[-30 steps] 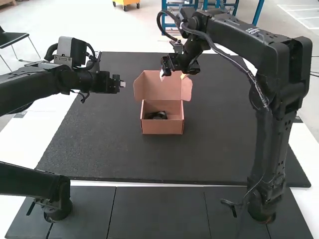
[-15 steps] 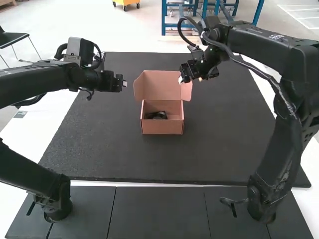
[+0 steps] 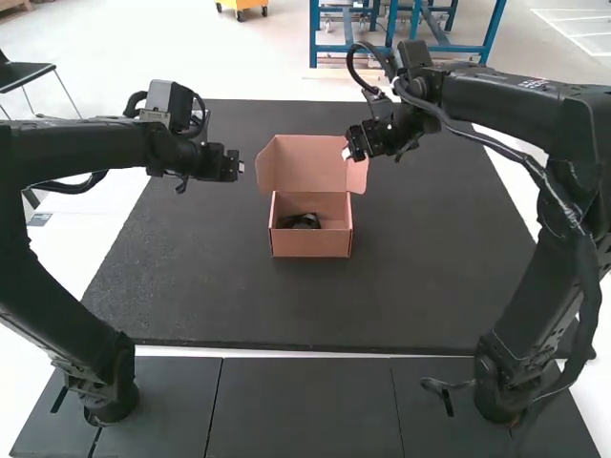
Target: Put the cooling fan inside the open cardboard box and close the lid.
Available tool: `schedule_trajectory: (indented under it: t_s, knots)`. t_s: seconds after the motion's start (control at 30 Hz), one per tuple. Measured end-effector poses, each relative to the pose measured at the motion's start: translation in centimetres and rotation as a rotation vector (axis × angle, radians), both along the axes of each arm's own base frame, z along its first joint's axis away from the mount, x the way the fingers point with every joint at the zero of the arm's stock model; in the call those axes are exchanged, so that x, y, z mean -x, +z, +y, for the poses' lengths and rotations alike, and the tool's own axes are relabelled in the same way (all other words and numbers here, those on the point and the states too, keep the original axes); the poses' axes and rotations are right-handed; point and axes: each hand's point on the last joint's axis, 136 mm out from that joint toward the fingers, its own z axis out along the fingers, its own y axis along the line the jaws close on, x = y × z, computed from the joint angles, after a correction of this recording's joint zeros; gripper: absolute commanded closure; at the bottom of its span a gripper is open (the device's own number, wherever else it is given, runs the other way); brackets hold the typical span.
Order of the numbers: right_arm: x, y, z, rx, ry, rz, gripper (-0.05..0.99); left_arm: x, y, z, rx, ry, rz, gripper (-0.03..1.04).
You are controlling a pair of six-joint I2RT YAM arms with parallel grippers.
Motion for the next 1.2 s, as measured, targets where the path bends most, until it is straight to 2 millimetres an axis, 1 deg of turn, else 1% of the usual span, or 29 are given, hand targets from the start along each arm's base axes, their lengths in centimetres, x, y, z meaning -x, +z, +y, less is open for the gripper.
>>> schedule_trajectory:
  t_s: [0.1,0.17,0.33,0.5,0.67,0.83,1.0,1.2]
  knots:
    - [-0.3,0.4,0.3,-0.015,0.006,-0.016,0.04,-0.2,-1.2,0.0,-0.008,-0.001,0.026,0.04]
    - [-0.2,0.4,0.4,-0.018,0.009,-0.015,0.05,-0.5,-1.6,0.0,-0.012,0.0,0.036,0.04]
    - [-0.3,0.4,0.3,-0.027,0.01,-0.01,0.07,-1.7,-1.2,-0.2,-0.015,-0.001,0.021,0.04]
    - [-0.4,0.2,-0.5,-0.033,-0.003,0.005,0.07,-2.0,-1.0,-0.3,-0.016,-0.002,0.015,0.04]
    - [0.0,-0.9,-0.5,-0.035,0.005,0.052,0.07,-2.0,-1.4,-0.3,-0.021,-0.005,0.023,0.04]
    - [-0.6,-2.5,-0.4,-0.036,0.003,0.098,0.07,-2.0,-2.1,-0.6,-0.03,-0.017,0.039,0.04]
    - [-1.3,-3.0,-0.7,-0.043,-0.013,0.116,0.19,-2.1,-1.9,-1.7,-0.031,-0.043,0.032,0.04]
    - [-1.7,-2.4,-0.6,-0.062,-0.013,0.111,0.32,-2.8,-1.2,-3.0,-0.029,-0.07,0.012,0.04]
